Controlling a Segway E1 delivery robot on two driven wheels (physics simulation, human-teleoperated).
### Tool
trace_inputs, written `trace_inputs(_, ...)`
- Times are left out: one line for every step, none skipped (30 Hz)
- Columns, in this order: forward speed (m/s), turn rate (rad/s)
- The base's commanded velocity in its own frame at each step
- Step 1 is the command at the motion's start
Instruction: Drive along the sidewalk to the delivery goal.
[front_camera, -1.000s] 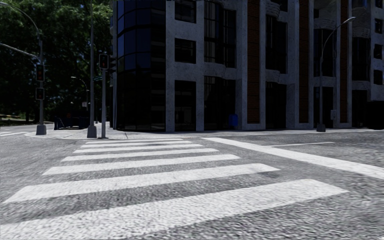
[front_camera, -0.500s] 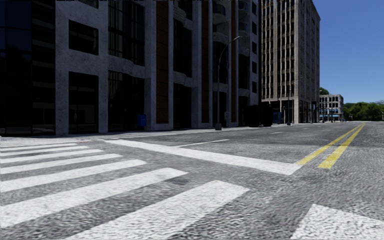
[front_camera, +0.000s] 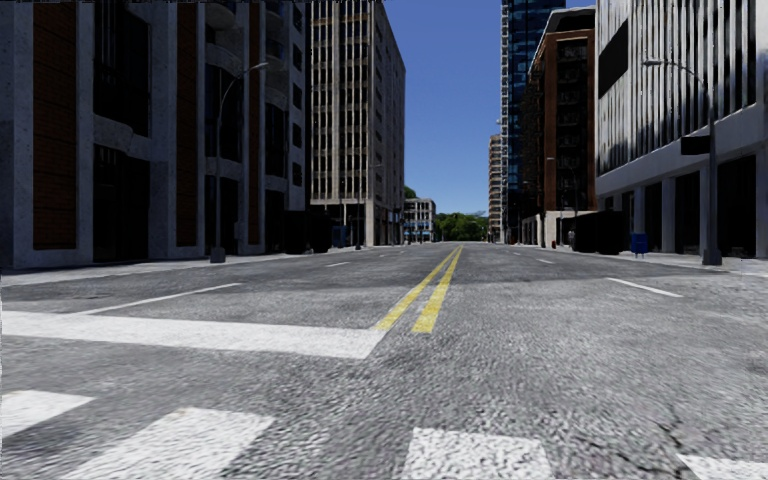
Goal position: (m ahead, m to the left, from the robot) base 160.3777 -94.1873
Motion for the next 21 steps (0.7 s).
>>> trace_inputs(1.16,-1.11)
trace_inputs(1.16,-1.11)
trace_inputs(1.18,-1.11)
trace_inputs(1.20,-1.11)
trace_inputs(1.22,-1.11)
trace_inputs(1.22,-1.11)
trace_inputs(1.23,-1.11)
trace_inputs(1.25,-1.11)
trace_inputs(1.30,-1.11)
trace_inputs(1.30,-1.11)
trace_inputs(1.36,-1.11)
trace_inputs(1.39,-1.11)
trace_inputs(1.39,-1.11)
trace_inputs(1.40,-1.11)
trace_inputs(1.40,-1.11)
trace_inputs(1.40,-1.11)
trace_inputs(1.40,-1.11)
trace_inputs(1.40,-1.11)
trace_inputs(1.40,-1.11)
trace_inputs(1.40,-1.11)
trace_inputs(1.40,-1.11)
